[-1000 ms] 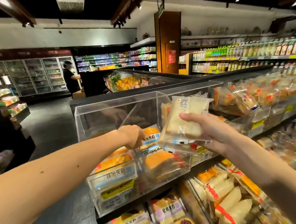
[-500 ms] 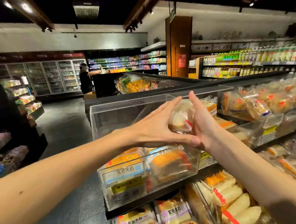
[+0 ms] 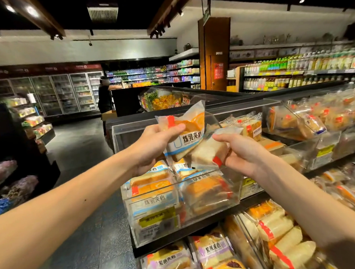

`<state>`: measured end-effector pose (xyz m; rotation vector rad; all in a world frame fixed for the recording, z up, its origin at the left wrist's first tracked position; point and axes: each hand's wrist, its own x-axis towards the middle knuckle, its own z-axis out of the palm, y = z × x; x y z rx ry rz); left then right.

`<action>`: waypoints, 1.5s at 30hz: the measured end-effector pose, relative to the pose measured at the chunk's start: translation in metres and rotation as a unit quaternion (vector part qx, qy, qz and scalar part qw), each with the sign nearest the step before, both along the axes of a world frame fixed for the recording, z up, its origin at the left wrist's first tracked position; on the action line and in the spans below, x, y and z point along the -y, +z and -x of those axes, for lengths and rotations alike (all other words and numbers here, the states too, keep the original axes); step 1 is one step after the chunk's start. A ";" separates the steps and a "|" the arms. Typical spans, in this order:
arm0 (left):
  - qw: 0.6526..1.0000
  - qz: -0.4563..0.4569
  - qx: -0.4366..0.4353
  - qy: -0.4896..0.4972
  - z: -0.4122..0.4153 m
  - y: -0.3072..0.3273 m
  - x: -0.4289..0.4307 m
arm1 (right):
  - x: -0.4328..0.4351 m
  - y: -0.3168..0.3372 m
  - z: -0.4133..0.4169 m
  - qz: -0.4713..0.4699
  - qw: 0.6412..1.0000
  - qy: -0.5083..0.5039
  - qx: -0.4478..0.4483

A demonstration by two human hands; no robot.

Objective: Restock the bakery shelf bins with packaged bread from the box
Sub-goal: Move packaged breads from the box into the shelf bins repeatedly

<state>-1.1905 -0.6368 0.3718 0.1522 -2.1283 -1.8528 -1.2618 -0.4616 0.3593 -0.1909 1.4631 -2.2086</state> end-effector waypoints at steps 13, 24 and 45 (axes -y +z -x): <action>0.956 0.265 0.099 0.073 -0.022 -0.024 0.045 | -0.004 -0.013 0.013 -0.052 0.996 -0.056 -0.044; 0.666 0.688 0.282 0.050 -0.012 -0.024 0.041 | 0.003 -0.004 0.011 -0.081 0.991 -0.008 -0.110; 0.984 0.046 0.156 -0.073 0.003 -0.008 0.035 | 0.014 -0.041 0.028 -0.271 0.570 -0.049 -0.774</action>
